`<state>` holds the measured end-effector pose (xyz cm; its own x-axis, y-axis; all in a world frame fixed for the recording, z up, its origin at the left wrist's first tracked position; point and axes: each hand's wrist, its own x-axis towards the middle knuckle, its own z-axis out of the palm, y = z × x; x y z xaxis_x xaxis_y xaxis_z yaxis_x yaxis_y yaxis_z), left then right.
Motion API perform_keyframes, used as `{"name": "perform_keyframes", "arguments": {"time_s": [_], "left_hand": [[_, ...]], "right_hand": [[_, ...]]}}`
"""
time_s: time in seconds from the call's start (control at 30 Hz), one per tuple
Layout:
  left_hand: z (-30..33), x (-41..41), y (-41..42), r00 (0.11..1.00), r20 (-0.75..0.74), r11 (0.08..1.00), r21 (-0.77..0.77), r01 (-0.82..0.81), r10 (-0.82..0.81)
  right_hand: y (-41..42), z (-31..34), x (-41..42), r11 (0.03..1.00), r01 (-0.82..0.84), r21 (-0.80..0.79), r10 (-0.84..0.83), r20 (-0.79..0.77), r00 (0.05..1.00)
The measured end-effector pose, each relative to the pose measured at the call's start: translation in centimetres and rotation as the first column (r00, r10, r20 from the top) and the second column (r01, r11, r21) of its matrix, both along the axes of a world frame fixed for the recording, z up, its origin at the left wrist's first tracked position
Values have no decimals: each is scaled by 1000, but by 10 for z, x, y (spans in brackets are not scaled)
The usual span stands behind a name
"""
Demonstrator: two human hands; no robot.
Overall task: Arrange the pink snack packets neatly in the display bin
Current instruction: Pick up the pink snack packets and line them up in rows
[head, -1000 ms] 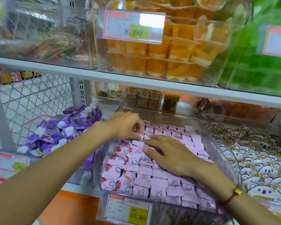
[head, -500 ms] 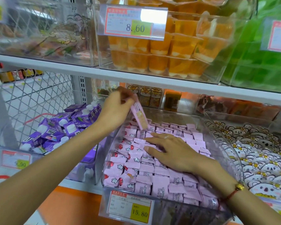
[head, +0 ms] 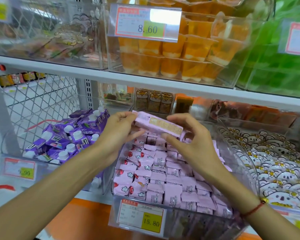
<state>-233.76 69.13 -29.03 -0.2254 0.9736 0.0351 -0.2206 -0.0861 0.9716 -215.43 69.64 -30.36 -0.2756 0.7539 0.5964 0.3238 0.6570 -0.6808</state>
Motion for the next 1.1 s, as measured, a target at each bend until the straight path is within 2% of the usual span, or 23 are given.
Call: {"name": "perform_keyframes", "arguments": {"time_s": [0.07, 0.13, 0.2, 0.27, 0.33, 0.4, 0.43, 0.5, 0.57, 0.63, 0.7, 0.73, 0.83, 0.93, 1.0, 1.03, 1.07, 1.1], "left_hand": [[-1, -8, 3, 962, -273, 998, 68, 8, 11], [-1, -15, 1, 826, -564, 977, 172, 123, -5], [0, -17, -3, 707, -705, 945, 195, 261, -49], [1, -17, -6, 617, -785, 924, 197, 327, -50], [0, -16, -6, 589, -808, 927, 208, 312, -17], [-1, -13, -6, 629, -777, 943, 229, 241, 28], [-1, -11, -5, 658, -752, 950, 233, 205, 43], [-2, -8, -4, 703, -711, 962, 213, 172, 32], [-1, -7, -3, 709, -705, 965, 172, 196, -19], [0, -8, -4, 630, -774, 956, 138, 258, -58], [2, -9, -2, 501, -865, 947, 139, 290, -26], [4, -8, 0, 471, -882, 941, 151, 303, -10], [11, -1, 4, 533, -841, 899, 156, 408, -96], [14, 5, 5, 564, -808, 856, 160, 491, -172], [13, 4, 6, 585, -800, 845, 216, 489, -134], [12, 2, 7, 607, -790, 845, 264, 465, -88], [11, 1, 7, 633, -773, 847, 307, 434, -44], [10, -1, 9, 645, -764, 849, 334, 409, -10]], "right_hand": [[-1, 3, 1, 992, -19, -122, 4, -126, 992], [0, 5, 2, 944, -47, -328, -33, -234, 972], [2, 5, 1, 866, -64, -496, -76, -256, 964], [3, 5, 0, 813, -91, -575, -68, -250, 966], [2, 5, 0, 756, -200, -623, -29, -336, 941], [2, 6, 2, 703, -344, -622, 3, -482, 876], [3, 7, 2, 707, -372, -601, 18, -511, 859], [5, 7, 3, 741, -348, -574, 21, -499, 867], [6, 5, 3, 750, -327, -575, -15, -509, 861], [8, 4, 5, 754, -319, -574, -40, -525, 850], [8, 3, 5, 780, -297, -550, -49, -527, 848], [8, 3, 5, 795, -285, -535, -55, -532, 845], [9, 1, 4, 820, -266, -507, -60, -538, 841], [10, -2, 2, 840, -263, -475, -10, -498, 867], [12, -4, 3, 850, -251, -463, 11, -462, 887], [14, -6, 4, 866, -205, -456, 13, -390, 921], [16, -9, 5, 893, -119, -434, 8, -250, 968], [17, -13, 7, 924, -13, -382, -2, -39, 999]]}}
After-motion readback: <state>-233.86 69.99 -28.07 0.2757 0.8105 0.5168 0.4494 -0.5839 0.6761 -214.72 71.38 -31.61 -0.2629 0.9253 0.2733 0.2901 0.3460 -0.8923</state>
